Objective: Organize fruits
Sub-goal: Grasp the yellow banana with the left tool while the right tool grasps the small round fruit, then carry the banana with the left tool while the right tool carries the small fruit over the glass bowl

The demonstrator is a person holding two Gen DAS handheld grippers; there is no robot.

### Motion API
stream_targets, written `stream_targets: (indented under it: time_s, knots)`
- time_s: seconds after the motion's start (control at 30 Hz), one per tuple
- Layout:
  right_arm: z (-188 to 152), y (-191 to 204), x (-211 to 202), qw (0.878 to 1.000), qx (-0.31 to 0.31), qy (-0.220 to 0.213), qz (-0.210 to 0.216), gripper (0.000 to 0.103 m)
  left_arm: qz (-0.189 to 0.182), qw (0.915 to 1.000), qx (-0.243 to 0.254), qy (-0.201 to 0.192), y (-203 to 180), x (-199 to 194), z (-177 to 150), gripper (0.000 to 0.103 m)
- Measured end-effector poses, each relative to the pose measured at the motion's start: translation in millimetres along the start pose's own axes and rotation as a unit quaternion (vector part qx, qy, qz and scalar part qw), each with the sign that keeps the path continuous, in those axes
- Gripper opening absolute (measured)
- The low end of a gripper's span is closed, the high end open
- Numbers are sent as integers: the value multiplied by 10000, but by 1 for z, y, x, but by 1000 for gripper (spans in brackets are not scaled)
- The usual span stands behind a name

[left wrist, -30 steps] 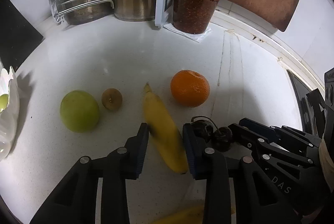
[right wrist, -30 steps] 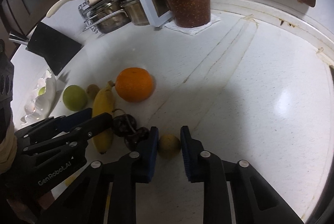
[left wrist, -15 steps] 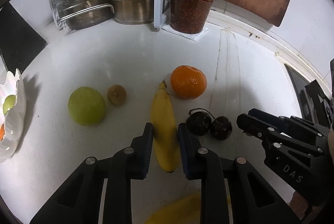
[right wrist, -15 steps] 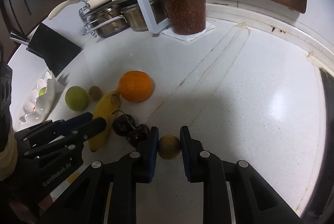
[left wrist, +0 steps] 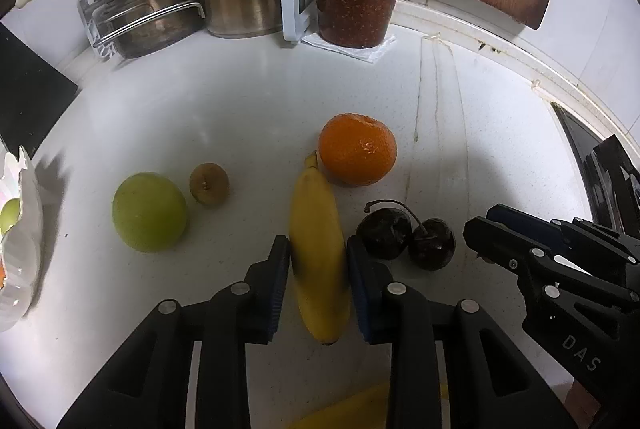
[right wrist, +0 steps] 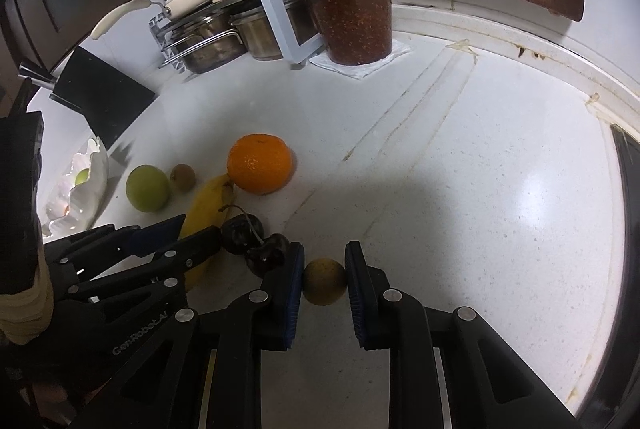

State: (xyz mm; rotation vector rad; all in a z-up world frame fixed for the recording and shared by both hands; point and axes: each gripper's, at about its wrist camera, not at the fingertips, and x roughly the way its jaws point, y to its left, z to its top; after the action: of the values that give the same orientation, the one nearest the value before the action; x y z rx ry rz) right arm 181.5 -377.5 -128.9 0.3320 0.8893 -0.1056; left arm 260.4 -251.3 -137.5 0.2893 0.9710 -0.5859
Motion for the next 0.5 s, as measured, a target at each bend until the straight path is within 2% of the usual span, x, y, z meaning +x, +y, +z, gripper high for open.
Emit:
stream_targets:
  time_s: [0.5]
  knots:
    - [1, 9, -21, 9996, -81, -276, -14, 23, 24, 9983, -162, -553, 7, -40, -9, 28]
